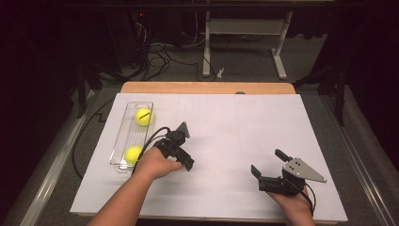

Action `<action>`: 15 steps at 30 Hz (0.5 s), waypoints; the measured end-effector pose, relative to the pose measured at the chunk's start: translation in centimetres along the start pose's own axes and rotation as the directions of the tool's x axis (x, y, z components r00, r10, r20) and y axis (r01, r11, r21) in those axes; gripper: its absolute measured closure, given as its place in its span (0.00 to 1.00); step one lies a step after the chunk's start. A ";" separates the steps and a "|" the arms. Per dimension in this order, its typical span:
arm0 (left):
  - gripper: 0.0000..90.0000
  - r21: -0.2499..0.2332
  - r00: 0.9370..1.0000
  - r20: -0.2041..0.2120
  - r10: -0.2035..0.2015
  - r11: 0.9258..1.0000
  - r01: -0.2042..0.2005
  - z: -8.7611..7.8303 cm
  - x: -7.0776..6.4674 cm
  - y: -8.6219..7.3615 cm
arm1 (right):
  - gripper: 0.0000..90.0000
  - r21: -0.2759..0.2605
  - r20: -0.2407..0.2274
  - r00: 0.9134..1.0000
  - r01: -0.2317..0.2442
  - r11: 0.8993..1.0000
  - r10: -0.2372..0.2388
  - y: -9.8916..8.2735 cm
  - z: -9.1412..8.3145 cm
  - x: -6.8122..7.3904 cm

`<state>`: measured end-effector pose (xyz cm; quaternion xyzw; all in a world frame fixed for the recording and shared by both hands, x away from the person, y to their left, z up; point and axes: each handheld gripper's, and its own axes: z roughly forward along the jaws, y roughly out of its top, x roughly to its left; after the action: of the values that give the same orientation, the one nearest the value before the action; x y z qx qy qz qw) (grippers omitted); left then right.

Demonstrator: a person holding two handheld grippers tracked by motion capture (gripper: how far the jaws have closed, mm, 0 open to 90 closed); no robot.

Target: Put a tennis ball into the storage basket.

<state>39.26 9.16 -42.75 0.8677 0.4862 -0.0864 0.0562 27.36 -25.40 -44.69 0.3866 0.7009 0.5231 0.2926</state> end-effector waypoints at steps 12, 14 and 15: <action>0.01 -0.138 1.000 0.010 0.002 0.990 0.000 1.1 -0.5 -1.8 | 0.00 -0.001 0.000 1.000 -0.007 1.000 0.007 0.0 -0.1 0.1; 0.01 -0.178 1.000 0.022 0.009 0.984 -0.005 1.0 -0.5 -2.3 | 0.00 -0.002 -0.001 1.000 -0.007 1.000 0.007 0.0 -0.1 0.0; 0.01 -0.202 0.999 0.034 0.022 0.979 -0.015 1.0 -0.4 -2.6 | 0.00 -0.005 0.001 1.000 -0.008 1.000 0.008 0.0 -0.1 0.0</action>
<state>36.75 10.00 -43.65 0.8604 0.4834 -0.0517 0.1532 27.22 -25.44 -44.67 0.3891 0.6980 0.5258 0.2915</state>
